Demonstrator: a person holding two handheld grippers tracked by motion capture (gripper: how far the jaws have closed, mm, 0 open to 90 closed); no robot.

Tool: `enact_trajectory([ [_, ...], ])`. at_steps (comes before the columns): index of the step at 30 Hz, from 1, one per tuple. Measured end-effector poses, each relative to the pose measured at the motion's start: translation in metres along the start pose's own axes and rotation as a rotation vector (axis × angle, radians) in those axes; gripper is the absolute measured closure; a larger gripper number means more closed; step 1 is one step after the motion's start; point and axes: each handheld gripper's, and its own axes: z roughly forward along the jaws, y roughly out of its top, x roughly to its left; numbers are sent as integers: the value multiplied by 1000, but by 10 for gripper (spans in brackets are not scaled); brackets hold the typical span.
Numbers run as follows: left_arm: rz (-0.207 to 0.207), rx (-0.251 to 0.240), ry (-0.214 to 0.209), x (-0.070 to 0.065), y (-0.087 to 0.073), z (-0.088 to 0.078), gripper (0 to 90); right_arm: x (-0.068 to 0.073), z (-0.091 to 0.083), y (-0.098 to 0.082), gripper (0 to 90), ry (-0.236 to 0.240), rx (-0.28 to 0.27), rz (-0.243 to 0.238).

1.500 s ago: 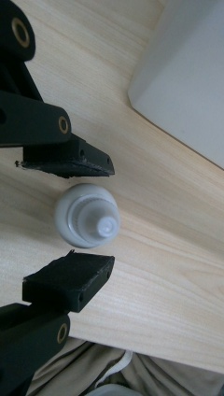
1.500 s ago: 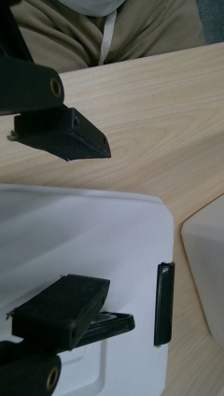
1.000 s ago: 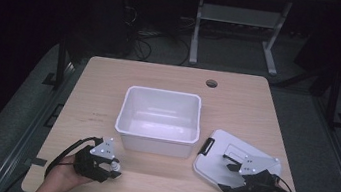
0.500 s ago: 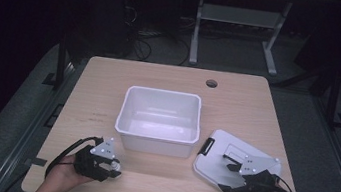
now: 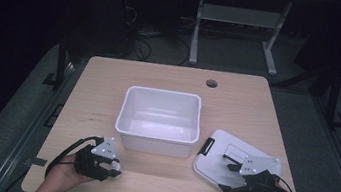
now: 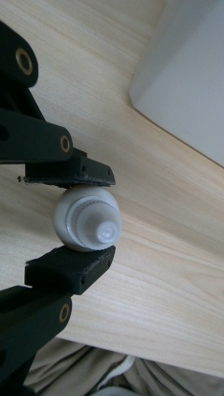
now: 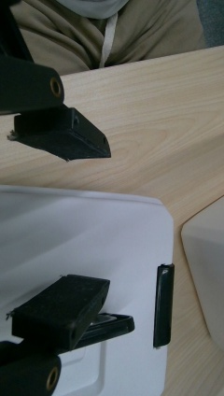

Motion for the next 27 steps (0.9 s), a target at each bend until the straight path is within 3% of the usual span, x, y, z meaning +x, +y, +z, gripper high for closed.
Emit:
enact_trajectory([
  [9, 31, -13, 23, -3, 12, -17, 600, 0, 0, 1, 299, 1, -3, 1],
  [21, 47, -34, 11, -5, 28, -37, 600, -1, 0, 0, 300, 3, -3, -2],
  [27, 64, -17, 18, -4, 37, -51, 600, 0, -2, 0, 299, -2, -8, 9],
])
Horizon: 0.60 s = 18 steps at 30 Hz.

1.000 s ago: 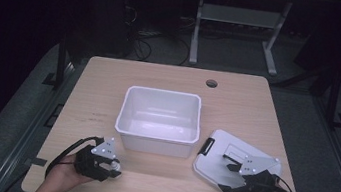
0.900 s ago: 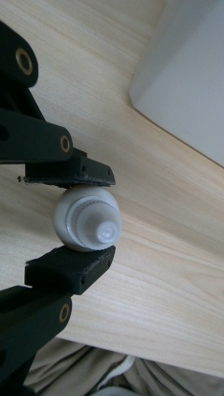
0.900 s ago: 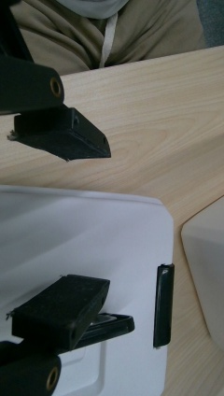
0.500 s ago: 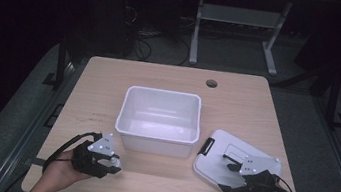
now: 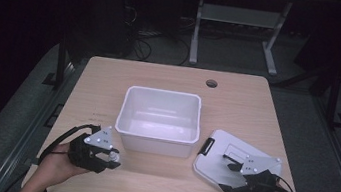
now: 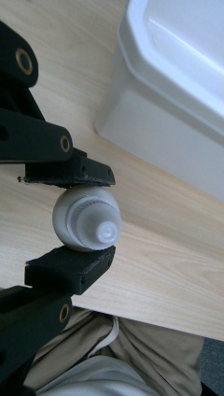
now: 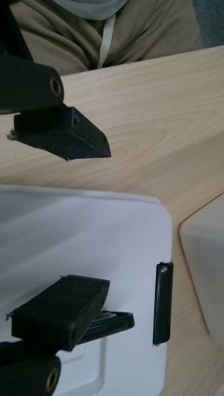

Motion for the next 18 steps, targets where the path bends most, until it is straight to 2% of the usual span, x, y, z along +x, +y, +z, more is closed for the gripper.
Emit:
enact_trajectory([
  [18, 13, -13, 9, 11, 24, -36, 600, 0, -1, 1, 297, -1, -9, -8],
])
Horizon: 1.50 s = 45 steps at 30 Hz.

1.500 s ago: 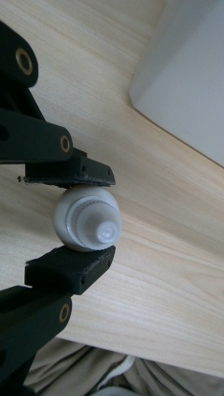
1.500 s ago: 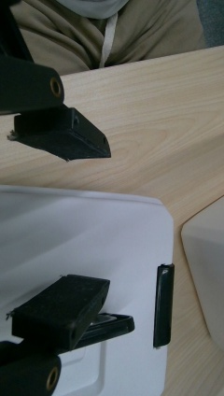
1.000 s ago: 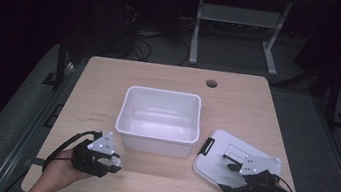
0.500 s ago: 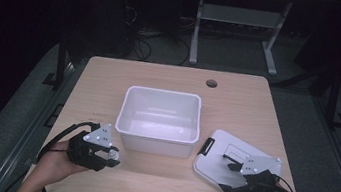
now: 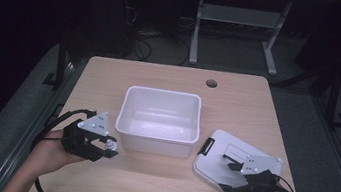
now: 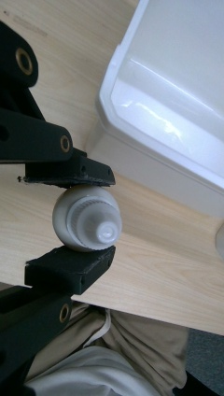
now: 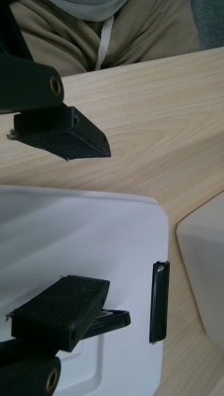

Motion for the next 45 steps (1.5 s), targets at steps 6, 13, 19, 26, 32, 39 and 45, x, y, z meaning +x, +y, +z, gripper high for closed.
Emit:
enact_trajectory([
  [6, -6, 0, 2, 5, 6, -8, 600, 0, 0, 1, 296, 0, -5, -7],
  [13, -6, 5, 14, 11, 13, -17, 600, 0, -1, 1, 295, 4, -8, 5],
  [19, -13, 4, 18, 17, 19, -23, 600, 1, -1, 1, 293, 5, -11, 13],
  [26, -20, -7, 20, 23, 26, -29, 600, 0, -1, 1, 290, 5, -10, 14],
  [32, -13, -8, 23, 29, 35, -33, 600, 1, -1, 1, 289, 4, -4, 6],
  [39, -13, -6, 24, 35, 41, -35, 600, 0, 0, 0, 289, 6, -6, 17],
  [45, -17, 1, 20, 40, 45, -34, 600, 0, 0, 0, 289, 9, -10, 11],
])
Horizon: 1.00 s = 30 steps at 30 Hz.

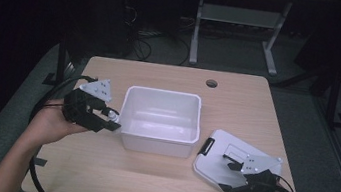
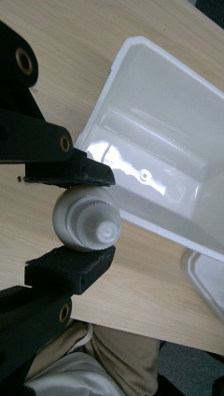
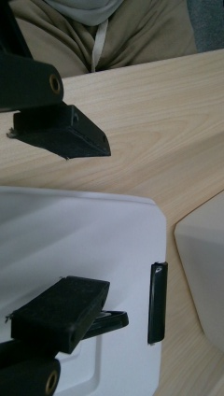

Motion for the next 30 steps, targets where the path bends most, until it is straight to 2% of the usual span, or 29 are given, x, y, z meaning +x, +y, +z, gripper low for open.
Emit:
enact_trajectory([
  [5, -3, 7, 0, 5, 4, 2, 600, 0, 1, 0, 288, 4, 4, 6],
  [14, -25, 8, 1, 14, 8, 7, 600, -1, 1, 3, 288, 5, 5, -18],
  [15, -23, 11, 2, 15, 8, 7, 600, -1, 2, 3, 288, 7, 7, -7],
  [30, -33, 14, 1, 25, 14, 15, 600, -2, 0, 5, 287, 3, 9, -14],
])
